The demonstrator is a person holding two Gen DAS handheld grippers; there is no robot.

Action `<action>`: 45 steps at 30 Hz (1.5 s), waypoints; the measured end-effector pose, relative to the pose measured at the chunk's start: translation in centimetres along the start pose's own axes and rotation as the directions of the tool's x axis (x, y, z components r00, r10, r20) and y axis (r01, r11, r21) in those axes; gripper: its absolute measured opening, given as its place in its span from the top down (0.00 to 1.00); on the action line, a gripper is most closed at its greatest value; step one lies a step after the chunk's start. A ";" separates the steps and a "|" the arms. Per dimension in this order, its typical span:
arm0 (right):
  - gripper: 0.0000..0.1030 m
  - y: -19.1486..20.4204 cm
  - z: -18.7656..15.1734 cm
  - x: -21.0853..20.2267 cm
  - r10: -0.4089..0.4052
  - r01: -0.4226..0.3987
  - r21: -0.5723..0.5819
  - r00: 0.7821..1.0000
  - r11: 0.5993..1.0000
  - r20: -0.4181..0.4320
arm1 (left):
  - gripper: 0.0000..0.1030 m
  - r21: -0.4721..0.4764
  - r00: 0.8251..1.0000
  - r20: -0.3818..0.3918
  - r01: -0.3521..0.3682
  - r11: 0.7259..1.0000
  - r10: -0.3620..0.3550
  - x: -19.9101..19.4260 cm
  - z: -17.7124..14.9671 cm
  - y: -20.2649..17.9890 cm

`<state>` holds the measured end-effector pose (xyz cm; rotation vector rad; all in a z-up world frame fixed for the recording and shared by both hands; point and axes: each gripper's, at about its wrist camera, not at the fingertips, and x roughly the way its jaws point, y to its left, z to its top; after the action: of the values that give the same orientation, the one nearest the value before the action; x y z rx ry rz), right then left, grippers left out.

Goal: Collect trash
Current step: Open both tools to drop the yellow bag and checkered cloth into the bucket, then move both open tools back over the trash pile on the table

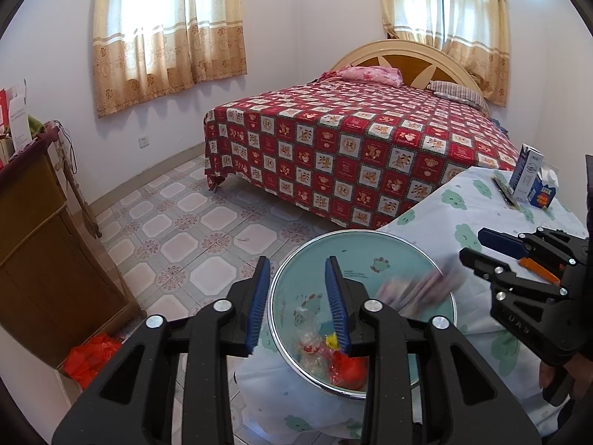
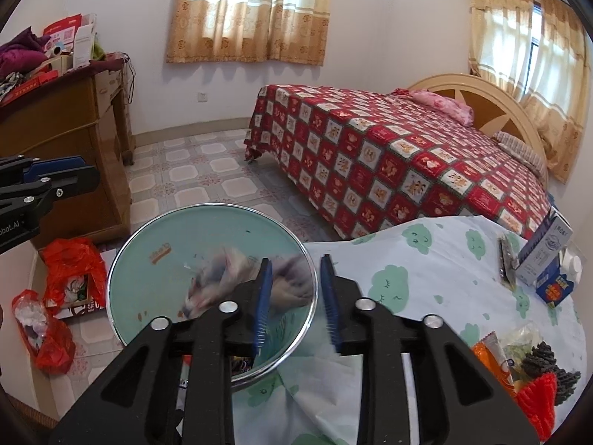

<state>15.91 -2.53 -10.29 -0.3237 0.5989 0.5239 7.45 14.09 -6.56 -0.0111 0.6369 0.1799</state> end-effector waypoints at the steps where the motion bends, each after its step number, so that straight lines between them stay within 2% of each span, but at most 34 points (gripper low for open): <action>1: 0.61 0.0 -0.1 0.0 -0.002 0.002 0.001 1.000 1.000 0.001 | 0.60 -0.002 1.000 0.001 0.000 1.000 0.000 0.0 0.0 0.0; 4: 0.60 -0.3 -0.3 -0.2 -0.006 0.006 0.007 1.000 1.000 0.001 | 0.45 -0.008 1.000 0.006 -0.014 1.000 0.014 -0.1 0.0 0.0; 6: 0.57 -0.5 -0.4 -0.5 -0.015 0.014 0.014 1.000 1.000 0.005 | 0.43 -0.012 1.000 0.001 -0.013 1.000 0.013 -0.1 -0.2 -0.1; 8: 0.52 -0.8 -0.6 -0.9 -0.023 0.022 0.026 1.000 0.999 0.012 | 0.30 -0.018 1.000 -0.002 -0.016 1.000 0.016 -0.1 -0.3 -0.3; 11: 0.50 -1.6 -1.2 -2.2 -0.048 0.047 0.041 0.999 0.998 0.019 | 0.30 -0.006 1.000 0.001 -0.008 1.000 0.008 -0.2 -0.5 -0.6; 13: 0.46 -2.5 -2.1 -3.8 -0.075 0.074 0.051 0.997 0.996 0.033 | 0.29 0.009 0.999 0.025 -0.028 1.000 0.028 -0.5 -0.8 -1.4; 15: 0.43 -4.0 -3.5 -6.1 -0.107 0.103 0.080 0.993 0.992 0.047 | 0.26 0.032 0.998 0.036 -0.044 0.999 0.043 -0.6 -1.0 -2.2; 18: 0.38 -6.7 -5.7 -9.2 -0.160 0.150 0.142 0.985 0.978 0.065 | 0.24 0.037 0.998 0.061 -0.024 0.999 0.022 -1.0 -1.6 -3.4; 20: 0.37 -9.3 -7.5 -11.4 -0.205 0.188 0.208 0.977 0.960 0.065 | 0.13 0.055 0.999 0.034 -0.010 0.998 0.008 -0.8 -2.0 -4.7; 21: 0.37 -10.2 -8.2 -12.2 -0.225 0.205 0.233 0.972 0.951 0.064 | 0.11 0.053 1.000 0.001 0.017 0.998 -0.018 -0.6 -2.1 -5.6; 23: 0.36 -12.8 -10.0 -14.0 -0.281 0.255 0.289 0.958 0.923 0.051 | 0.11 0.049 0.997 -0.032 0.073 0.996 -0.071 -0.4 -2.2 -6.9; 28: 0.36 -17.3 -14.2 -17.1 -0.376 0.344 0.389 0.927 0.855 0.007 | 0.11 0.154 0.993 -0.050 0.115 0.981 -0.108 -0.6 -2.8 -12.6; 35: 0.35 -21.0 -19.5 -19.9 -0.441 0.408 0.463 0.897 0.786 -0.042 | 0.11 0.220 0.969 -0.078 0.245 0.944 -0.233 -0.8 -2.6 -21.6; 37: 0.25 -21.4 -20.6 -20.8 -0.457 0.421 0.473 0.888 0.774 -0.044 | 0.11 0.228 0.960 -0.097 0.277 0.933 -0.262 -0.6 -2.6 -24.1; 38: 0.24 -21.5 -21.0 -21.0 -0.468 0.429 0.477 0.883 0.767 -0.042 | 0.11 0.229 0.957 -0.103 0.289 0.930 -0.272 -0.5 -2.7 -25.3; 41: 0.24 -22.1 -22.2 -21.5 -0.477 0.432 0.495 0.878 0.753 -0.041 | 0.11 0.250 0.946 -0.131 0.320 0.914 -0.296 0.0 -3.2 -28.6; 45: 0.24 -22.6 -23.4 -21.5 -0.465 0.415 0.520 0.885 0.747 -0.038 | 0.12 0.278 0.938 -0.182 0.336 0.900 -0.294 1.4 -4.4 -31.5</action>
<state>2.83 -39.20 -12.43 0.0801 0.5245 -0.0957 11.37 -16.97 -12.32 0.1728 0.7848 -0.2386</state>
